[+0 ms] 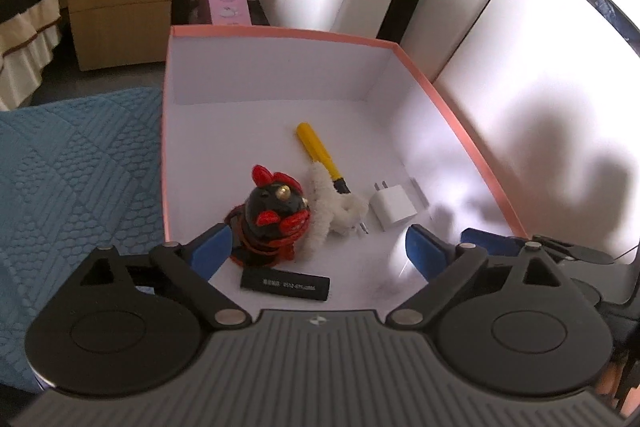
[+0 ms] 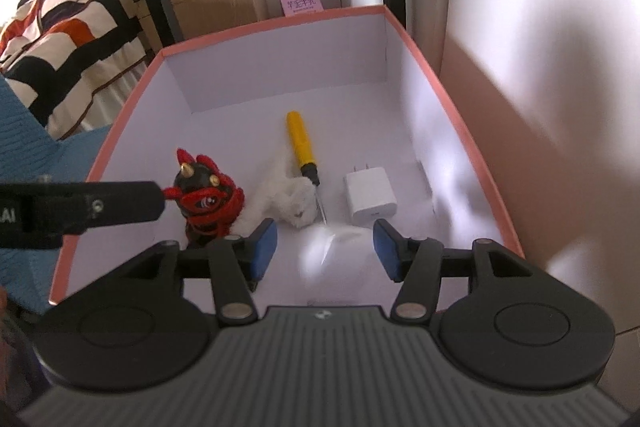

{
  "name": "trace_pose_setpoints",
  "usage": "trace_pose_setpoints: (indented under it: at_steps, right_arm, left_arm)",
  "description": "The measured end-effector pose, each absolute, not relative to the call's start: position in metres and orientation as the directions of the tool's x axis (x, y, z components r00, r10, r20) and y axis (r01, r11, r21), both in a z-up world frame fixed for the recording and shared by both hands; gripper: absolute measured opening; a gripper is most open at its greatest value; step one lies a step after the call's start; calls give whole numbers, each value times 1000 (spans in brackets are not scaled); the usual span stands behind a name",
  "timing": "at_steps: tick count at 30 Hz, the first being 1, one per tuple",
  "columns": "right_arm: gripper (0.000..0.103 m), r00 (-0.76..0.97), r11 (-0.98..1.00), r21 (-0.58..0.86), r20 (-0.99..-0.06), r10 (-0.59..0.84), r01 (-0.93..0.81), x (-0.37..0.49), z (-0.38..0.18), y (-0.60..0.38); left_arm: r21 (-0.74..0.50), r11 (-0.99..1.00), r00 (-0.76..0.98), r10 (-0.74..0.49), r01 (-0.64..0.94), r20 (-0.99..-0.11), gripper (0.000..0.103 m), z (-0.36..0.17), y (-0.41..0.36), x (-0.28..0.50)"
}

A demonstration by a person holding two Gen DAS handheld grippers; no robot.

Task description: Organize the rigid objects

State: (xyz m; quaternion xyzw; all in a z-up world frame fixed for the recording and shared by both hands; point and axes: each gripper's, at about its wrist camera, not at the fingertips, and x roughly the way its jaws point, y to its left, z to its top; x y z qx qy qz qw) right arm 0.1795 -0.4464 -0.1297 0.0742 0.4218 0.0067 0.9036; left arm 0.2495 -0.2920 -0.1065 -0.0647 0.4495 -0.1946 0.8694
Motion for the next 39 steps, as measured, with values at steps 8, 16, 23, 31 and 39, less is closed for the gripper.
trace_pose_setpoints:
  at_steps: [8, 16, 23, 31, 39]
  right_arm:
    - [56, 723, 984, 159, -688, 57, 74, 167, -78, -445]
    - [56, 794, 981, 186, -603, 71, 53, 141, -24, -429]
    - [56, 824, 982, 185, -562, 77, 34, 119, 5, -418]
    - [56, 830, 984, 178, -551, 81, 23, 91, 17, -403]
    - [56, 829, 984, 175, -552, 88, 12, 66, 18, -391]
  left_arm:
    - [-301, 912, 575, -408, 277, -709, 96, -66, -269, 236]
    - [-299, 908, 642, -420, 294, -642, 96, -17, -242, 211]
    - [-291, 912, 689, -409, 289, -598, 96, 16, -219, 183]
    - [-288, 911, 714, -410, 294, -568, 97, 36, -203, 153]
    - [-268, 920, 732, -390, 286, -558, 97, 44, -192, 126]
